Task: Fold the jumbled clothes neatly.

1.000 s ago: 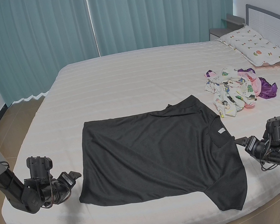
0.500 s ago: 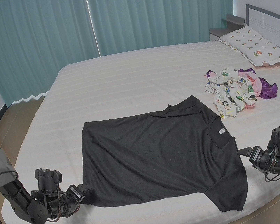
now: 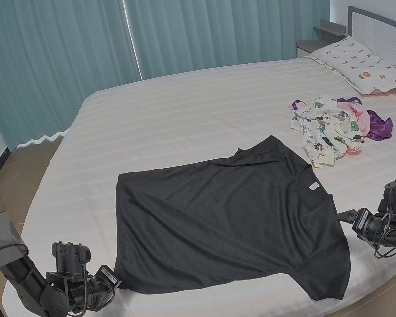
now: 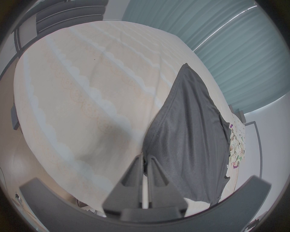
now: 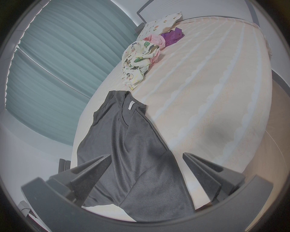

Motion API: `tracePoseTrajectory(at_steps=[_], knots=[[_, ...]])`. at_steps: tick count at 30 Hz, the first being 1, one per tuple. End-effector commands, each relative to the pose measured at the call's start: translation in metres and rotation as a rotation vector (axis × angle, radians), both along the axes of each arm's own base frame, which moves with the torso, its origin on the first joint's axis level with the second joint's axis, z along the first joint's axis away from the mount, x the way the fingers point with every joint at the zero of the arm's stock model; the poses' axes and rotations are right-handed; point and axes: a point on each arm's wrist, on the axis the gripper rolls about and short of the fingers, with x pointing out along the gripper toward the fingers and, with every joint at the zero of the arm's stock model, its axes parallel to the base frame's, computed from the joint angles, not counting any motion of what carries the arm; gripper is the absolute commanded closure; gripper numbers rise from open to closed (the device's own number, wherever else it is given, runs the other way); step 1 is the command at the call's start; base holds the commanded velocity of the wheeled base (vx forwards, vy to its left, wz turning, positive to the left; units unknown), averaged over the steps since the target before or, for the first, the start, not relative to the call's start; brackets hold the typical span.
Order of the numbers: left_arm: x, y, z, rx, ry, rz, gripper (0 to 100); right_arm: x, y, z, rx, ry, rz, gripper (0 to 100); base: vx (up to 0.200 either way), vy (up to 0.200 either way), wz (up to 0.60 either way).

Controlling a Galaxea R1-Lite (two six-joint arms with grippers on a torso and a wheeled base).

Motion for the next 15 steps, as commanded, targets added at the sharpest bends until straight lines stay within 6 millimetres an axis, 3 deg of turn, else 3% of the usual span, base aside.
tracePoseTrajectory(at_steps=[1, 15], knots=[[-0.009, 0.002, -0.003, 0.010, 0.034, 0.000, 100, -0.001, 0.000, -0.002, -0.003, 0.013, 0.001, 0, 0.000, 0.000, 0.00], [-0.041, 0.010, 0.001, 0.063, 0.107, -0.041, 100, -0.020, -0.007, -0.017, -0.032, 0.117, 0.127, 0, 0.000, 0.000, 0.00]])
